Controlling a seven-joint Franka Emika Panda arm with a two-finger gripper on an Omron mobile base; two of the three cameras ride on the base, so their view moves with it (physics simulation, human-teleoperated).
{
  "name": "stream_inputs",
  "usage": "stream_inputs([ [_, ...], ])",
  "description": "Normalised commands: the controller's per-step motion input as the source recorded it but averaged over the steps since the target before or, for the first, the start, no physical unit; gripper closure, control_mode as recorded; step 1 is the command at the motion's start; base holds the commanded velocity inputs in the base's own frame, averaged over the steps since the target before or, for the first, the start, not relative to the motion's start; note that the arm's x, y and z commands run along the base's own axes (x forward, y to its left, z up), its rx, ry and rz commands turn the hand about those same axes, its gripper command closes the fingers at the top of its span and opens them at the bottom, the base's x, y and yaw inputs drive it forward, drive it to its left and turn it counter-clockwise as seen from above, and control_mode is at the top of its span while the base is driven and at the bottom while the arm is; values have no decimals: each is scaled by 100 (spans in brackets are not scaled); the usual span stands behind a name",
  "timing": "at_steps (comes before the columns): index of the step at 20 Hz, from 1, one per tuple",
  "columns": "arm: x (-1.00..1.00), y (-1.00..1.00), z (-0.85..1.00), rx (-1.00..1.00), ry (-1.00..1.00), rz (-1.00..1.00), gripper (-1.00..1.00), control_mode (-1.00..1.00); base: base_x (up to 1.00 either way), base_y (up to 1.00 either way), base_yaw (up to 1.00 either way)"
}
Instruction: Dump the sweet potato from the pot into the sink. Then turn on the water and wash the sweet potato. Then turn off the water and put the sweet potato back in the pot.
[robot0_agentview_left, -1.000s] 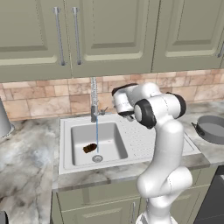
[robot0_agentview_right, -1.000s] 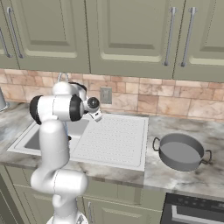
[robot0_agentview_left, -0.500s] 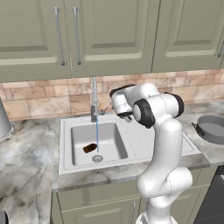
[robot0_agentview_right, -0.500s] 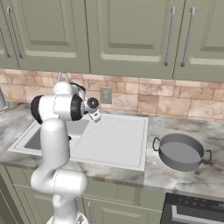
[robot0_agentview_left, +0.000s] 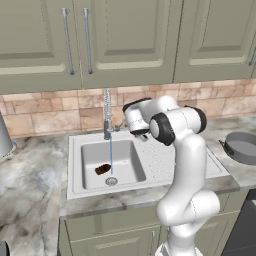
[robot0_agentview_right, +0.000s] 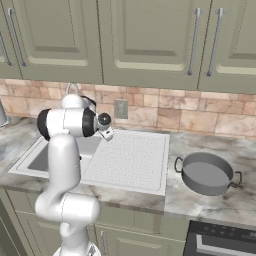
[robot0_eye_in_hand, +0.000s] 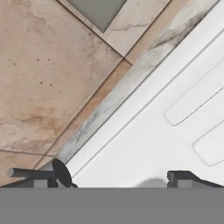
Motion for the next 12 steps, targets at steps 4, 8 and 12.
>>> stream_inputs([
  [4, 18, 4, -15, -1, 0, 0, -100, -100, 0, 0, 0],
  [8, 23, 1, -11, -1, 0, 0, -100, -100, 0, 0, 0],
  [12, 23, 4, -9, 0, 0, 0, -100, -100, 0, 0, 0],
])
